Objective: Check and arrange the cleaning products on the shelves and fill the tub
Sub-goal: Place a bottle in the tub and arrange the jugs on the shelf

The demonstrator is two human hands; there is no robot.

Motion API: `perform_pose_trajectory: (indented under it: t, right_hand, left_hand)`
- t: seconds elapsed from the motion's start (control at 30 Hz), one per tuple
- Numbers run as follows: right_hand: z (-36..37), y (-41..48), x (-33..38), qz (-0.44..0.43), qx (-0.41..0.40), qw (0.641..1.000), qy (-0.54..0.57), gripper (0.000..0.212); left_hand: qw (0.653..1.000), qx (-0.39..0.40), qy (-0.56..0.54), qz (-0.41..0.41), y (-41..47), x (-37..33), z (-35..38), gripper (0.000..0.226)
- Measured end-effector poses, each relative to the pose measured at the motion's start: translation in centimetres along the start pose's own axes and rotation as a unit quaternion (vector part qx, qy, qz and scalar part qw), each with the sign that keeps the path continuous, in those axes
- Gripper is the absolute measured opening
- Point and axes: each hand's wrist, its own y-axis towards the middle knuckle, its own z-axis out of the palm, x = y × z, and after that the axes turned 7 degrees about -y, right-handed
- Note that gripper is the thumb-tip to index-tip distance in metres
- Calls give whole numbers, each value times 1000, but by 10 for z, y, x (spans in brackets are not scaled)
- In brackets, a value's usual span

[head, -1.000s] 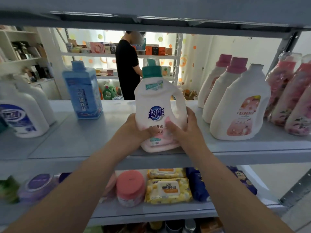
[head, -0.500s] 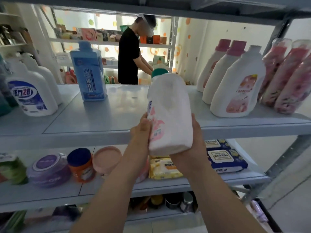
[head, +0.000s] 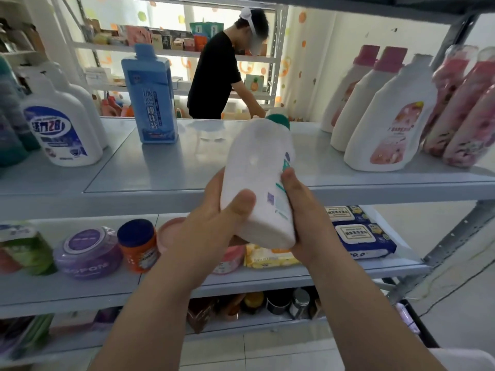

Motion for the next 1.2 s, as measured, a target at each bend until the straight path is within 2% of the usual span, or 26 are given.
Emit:
perform_pose_trajectory:
  t: [0.07,0.13,0.3,0.37,0.5,0.6,0.7,0.8,0.87,0.93,0.97,1.0,1.03,1.07,1.1,1.13,1.17,1.2]
  right_hand:
    - [-1,-2,4,15,2,1000,-3,79]
    - [-1,-2,7,23,5,1000,-6,68]
    - [-1,-3,1,-4,4,999,-41,58]
    - [-4,-5,-1,-39,5,996,-80,63]
    - [-6,-12,-4,-103,1,982,-161,74]
    - [-3,-15,-9,-122,0,977,-176,75]
    - [6,-21,-12,-108,18,989,-103,57]
    - [12,-25,-14,-27,31,999,20,59]
    - [14,-25,-16,36,46,997,55,47]
    - [15,-22,-25,52,91,994,37,46]
    - [15,-21,-29,48,102,993,16,62]
    - [13,-18,-34,46,98,994,-3,83]
    - [11,-17,-36,43,94,995,-5,96]
    - [8,-15,-39,34,106,994,-3,99]
    - [5,-15,-41,24,121,992,-3,98]
    - [1,-15,-42,12,129,992,-12,95]
    - [-2,-14,-43,-1,122,992,-35,95]
    - [-5,-14,-43,-18,109,992,-61,99]
  left_hand:
    - [999,-41,-13,9,4,5,-10,69]
    - [998,-58,-35,12,0,3,-14,48]
    - [994,-94,-51,14,-6,13,-30,40]
    - [994,-105,-24,25,-7,16,-38,45]
    - [986,-113,98,69,-16,15,-43,73]
    - [965,-138,198,101,-15,20,-39,77]
    - [945,-173,254,112,-16,26,-34,81]
    - [957,-189,217,33,-12,31,-33,96]
    - [972,-166,164,-26,-11,30,-25,85]
    - [986,-129,98,-35,-13,29,-15,49]
    - [995,-90,47,-22,-22,30,-15,39]
    - [998,-60,-6,-14,-27,29,-12,38]
    - [999,-25,-38,-14,-27,28,-10,55]
    - [998,2,-58,-25,-22,30,-10,79]
    - [998,18,-52,-33,-20,31,-11,103]
    - [997,47,-46,-33,-22,32,-15,117]
    - [996,71,-45,-39,-24,35,-22,117]
    - [995,81,-53,-37,-24,38,-30,107]
